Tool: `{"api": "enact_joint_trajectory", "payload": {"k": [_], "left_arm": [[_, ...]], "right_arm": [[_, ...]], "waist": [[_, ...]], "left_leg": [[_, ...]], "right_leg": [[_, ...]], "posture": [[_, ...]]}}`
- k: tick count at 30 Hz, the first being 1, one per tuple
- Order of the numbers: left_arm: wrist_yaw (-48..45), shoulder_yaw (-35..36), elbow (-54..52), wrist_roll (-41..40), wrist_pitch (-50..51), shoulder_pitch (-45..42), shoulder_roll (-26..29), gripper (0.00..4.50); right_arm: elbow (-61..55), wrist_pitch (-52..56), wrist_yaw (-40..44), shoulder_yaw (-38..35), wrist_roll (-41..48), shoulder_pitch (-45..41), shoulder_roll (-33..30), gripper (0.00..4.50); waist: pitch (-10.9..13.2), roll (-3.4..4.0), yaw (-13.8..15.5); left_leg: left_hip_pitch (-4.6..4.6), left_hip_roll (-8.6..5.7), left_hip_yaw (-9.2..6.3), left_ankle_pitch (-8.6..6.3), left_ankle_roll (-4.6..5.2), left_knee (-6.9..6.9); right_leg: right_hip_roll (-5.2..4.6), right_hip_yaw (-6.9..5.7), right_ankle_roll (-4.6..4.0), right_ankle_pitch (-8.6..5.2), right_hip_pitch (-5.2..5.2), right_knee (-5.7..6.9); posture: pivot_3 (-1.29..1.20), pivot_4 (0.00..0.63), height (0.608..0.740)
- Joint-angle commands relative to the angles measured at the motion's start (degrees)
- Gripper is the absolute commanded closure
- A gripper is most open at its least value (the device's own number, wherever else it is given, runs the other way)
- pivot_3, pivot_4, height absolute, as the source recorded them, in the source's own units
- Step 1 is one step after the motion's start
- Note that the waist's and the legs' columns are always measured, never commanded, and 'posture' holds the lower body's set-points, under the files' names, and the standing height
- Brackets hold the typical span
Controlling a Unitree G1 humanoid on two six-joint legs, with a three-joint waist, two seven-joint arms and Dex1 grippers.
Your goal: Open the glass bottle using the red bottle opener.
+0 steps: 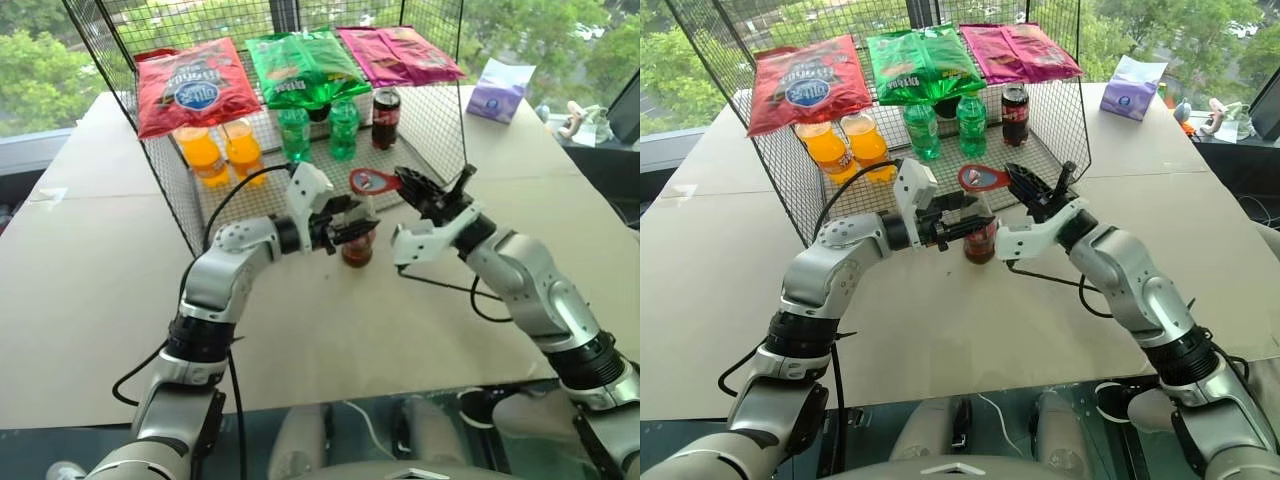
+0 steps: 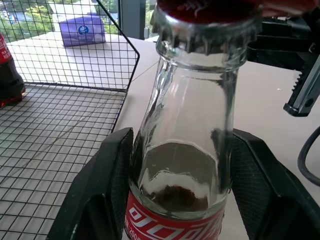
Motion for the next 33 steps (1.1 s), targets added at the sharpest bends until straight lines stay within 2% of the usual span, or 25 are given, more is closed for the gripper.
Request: {"api": "enact_joint_trajectory", "payload": {"k": [1, 7, 23, 26, 33], "left_arm": [[-0.4, 0.2, -0.6, -0.3, -1.4, -0.9, -0.3, 2.29], [-0.6, 0.6, -0.6, -0.7, -2.4, -0.5, -0.4, 2.29], [-0.8, 0.7, -0.9, -0.6, -3.2, -0.1, -0.4, 2.29], [-0.9, 0.8, -1.1, -0.6, -3.4, 0.4, -0.3, 2.29], [-1.1, 1.4, -1.8, -1.0, -3.4, 1.0, 0.1, 2.29]], "right_arm": [[1.0, -0.9, 7.2, 1.3, 1.2, 0.4, -2.1, 4.5], [-0.1, 3.9, 9.6, -1.3, 6.6, -2.5, 2.4, 4.5], [-6.5, 11.3, 9.7, -5.8, 10.2, -3.3, 7.5, 4.5], [-8.4, 17.1, 9.8, -8.2, 13.0, -2.0, 10.7, 4.5], [-15.8, 37.9, 12.2, -16.4, 22.5, 2.6, 18.1, 4.5]], "waist": [[0.0, 0.0, 0.0], [0.0, 0.01, -0.1], [0.1, 0.02, -0.1], [0.1, 0.02, -0.1], [0.1, 0.02, 0.0]], "left_leg": [[-0.01, -0.01, 0.01, 0.0, 0.0, 0.0], [-0.04, 0.0, -0.01, 0.0, 0.0, -0.01], [-0.16, 0.0, 0.02, 0.0, 0.0, -0.05], [-0.16, 0.0, 0.01, 0.0, 0.0, -0.06], [-0.16, 0.01, 0.02, 0.0, 0.0, -0.1]], "right_leg": [[-0.01, 0.0, 0.0, 0.0, 0.0, -0.01], [0.01, -0.01, -0.02, 0.02, -0.02, -0.02], [0.01, -0.01, -0.09, 0.06, -0.15, -0.04], [0.01, -0.01, -0.09, 0.06, -0.15, -0.04], [0.02, -0.01, -0.14, 0.1, -0.15, -0.06]], "posture": [[0.0, 0.15, 0.74], [0.0, 0.15, 0.74], [0.0, 0.15, 0.74], [0.0, 0.15, 0.74], [0.0, 0.15, 0.74]]}}
